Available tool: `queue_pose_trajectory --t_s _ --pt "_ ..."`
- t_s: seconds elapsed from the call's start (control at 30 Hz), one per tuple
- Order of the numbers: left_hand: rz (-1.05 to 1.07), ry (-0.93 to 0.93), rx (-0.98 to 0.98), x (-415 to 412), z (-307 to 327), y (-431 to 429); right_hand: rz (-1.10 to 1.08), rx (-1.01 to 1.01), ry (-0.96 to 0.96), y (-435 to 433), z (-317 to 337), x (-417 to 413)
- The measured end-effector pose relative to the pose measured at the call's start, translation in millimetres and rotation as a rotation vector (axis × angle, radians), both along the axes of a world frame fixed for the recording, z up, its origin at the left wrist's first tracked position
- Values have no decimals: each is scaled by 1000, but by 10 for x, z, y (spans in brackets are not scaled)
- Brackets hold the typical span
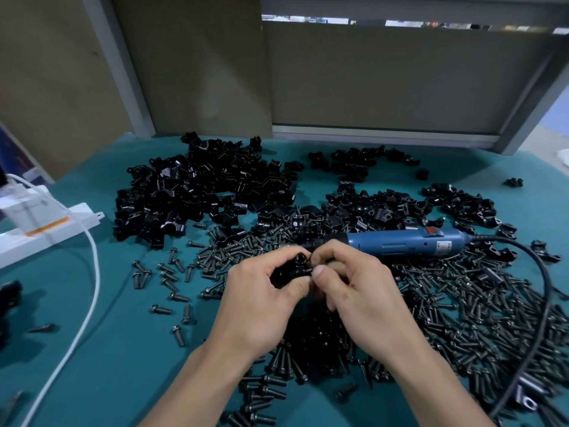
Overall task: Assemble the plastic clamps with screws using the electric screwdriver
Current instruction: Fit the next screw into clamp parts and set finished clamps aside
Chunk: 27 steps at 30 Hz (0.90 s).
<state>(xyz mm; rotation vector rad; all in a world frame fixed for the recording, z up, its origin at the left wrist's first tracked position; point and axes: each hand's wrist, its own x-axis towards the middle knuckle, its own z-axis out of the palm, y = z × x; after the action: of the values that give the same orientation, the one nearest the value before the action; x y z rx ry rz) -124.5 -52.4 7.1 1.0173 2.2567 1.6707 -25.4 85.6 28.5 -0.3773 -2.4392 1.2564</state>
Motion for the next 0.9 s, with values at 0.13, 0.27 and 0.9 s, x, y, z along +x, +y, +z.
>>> queue_pose_trajectory --t_s 0.13,0.27,0.9 --pt "7 55 14 46 13 -20 -48 63 22 -36 -7 -30" --pt "11 50 10 46 19 -24 -111 66 -20 -48 -31 -73" --pt "-65 13 13 11 50 -61 -16 66 -38 -4 14 -39"
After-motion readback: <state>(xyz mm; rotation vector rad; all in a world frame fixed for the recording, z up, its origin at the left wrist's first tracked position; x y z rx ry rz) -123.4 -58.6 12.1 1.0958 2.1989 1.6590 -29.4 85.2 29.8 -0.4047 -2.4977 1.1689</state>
